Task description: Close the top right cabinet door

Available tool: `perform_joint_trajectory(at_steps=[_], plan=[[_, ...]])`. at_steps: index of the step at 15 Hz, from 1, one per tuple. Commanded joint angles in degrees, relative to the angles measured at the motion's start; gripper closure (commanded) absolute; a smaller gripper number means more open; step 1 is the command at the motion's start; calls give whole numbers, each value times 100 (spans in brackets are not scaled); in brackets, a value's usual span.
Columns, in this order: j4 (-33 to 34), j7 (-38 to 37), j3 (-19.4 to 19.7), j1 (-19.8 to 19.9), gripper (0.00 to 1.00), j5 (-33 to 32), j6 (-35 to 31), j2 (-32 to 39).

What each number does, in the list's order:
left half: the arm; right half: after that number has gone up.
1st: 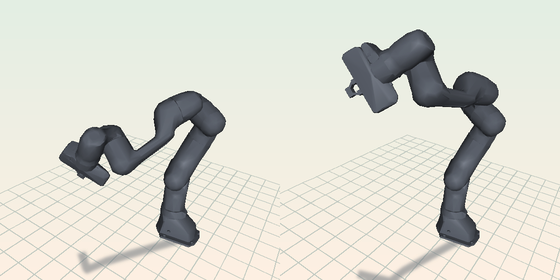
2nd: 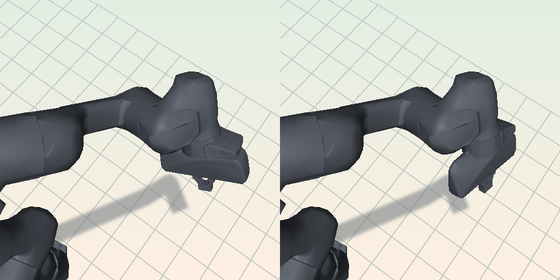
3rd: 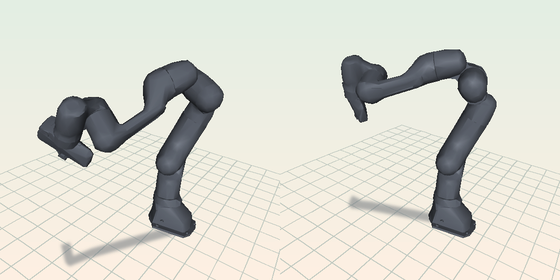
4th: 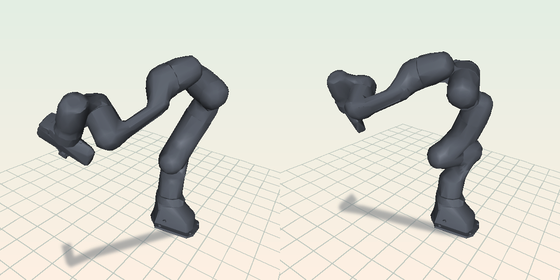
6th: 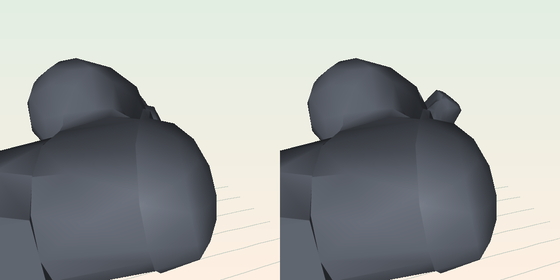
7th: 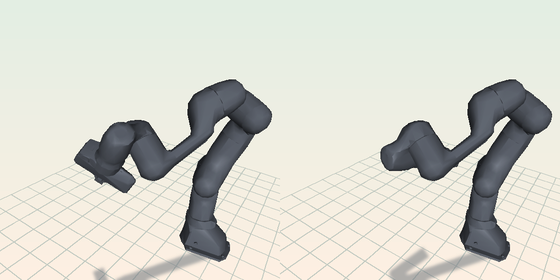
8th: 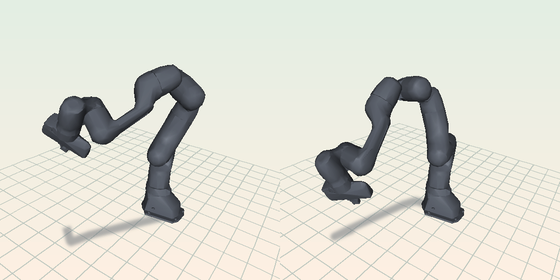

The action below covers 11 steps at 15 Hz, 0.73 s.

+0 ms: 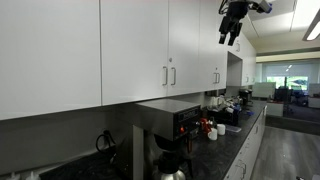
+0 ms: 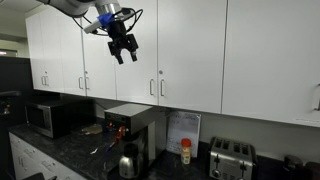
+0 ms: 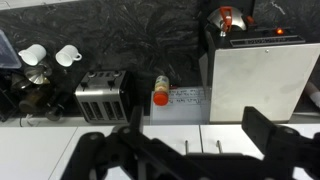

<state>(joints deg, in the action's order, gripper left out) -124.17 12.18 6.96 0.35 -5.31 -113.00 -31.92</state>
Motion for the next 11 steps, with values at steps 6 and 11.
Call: perform_joint_trajectory(at_steps=[6, 11], plan=[[-708, -345, -30, 208, 0, 44, 1373, -1300], [-614, -484, -17, 140, 0, 28, 1710, -1457]])
